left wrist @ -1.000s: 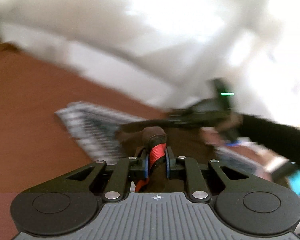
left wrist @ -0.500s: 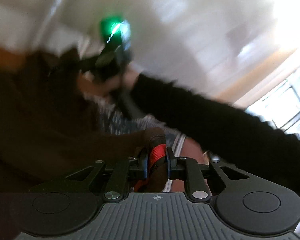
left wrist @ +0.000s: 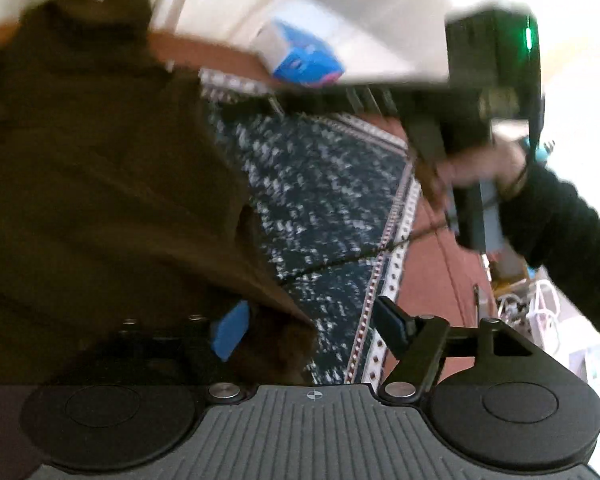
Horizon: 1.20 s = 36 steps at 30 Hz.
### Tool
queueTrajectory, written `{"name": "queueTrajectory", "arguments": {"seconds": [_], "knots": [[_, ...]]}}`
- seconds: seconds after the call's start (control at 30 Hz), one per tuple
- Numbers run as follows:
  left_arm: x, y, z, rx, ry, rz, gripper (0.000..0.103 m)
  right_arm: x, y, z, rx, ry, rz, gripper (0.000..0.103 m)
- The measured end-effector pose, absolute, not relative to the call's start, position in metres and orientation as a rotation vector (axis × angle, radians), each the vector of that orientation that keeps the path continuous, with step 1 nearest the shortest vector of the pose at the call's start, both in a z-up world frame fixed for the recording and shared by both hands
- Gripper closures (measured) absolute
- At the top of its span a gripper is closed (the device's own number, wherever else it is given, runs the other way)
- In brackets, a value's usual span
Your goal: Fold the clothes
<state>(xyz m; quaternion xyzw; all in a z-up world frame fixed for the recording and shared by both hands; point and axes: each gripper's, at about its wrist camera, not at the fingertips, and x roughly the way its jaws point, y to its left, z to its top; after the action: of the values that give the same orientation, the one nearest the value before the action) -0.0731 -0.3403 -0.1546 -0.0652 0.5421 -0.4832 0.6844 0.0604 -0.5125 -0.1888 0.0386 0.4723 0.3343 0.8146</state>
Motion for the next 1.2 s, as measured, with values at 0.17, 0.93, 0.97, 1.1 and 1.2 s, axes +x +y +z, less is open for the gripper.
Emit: {"name": "queueTrajectory", "arguments": {"seconds": [0.17, 0.93, 0.97, 1.1, 1.2], "knots": [[-0.076, -0.256, -0.124, -0.147, 1.06, -0.874, 0.014, 0.001, -0.535, -0.155, 0.158, 0.938, 0.704, 0.057], [-0.16, -0.083, -0.198, -0.172, 1.201, -0.338, 0.017, 0.026, -0.404, -0.092, 0.129, 0.759, 0.823, 0.037], [-0.162, -0.082, -0.198, -0.18, 1.202, -0.34, 0.018, 0.038, -0.392, -0.1, 0.114, 0.769, 0.81, 0.037], [-0.164, -0.085, -0.202, -0.174, 1.203, -0.355, 0.025, 0.086, -0.35, -0.141, 0.074, 0.843, 0.747, 0.037], [-0.167, -0.092, -0.203, -0.148, 1.194, -0.355, 0.03, 0.111, -0.325, -0.165, 0.015, 0.882, 0.732, 0.037]]}}
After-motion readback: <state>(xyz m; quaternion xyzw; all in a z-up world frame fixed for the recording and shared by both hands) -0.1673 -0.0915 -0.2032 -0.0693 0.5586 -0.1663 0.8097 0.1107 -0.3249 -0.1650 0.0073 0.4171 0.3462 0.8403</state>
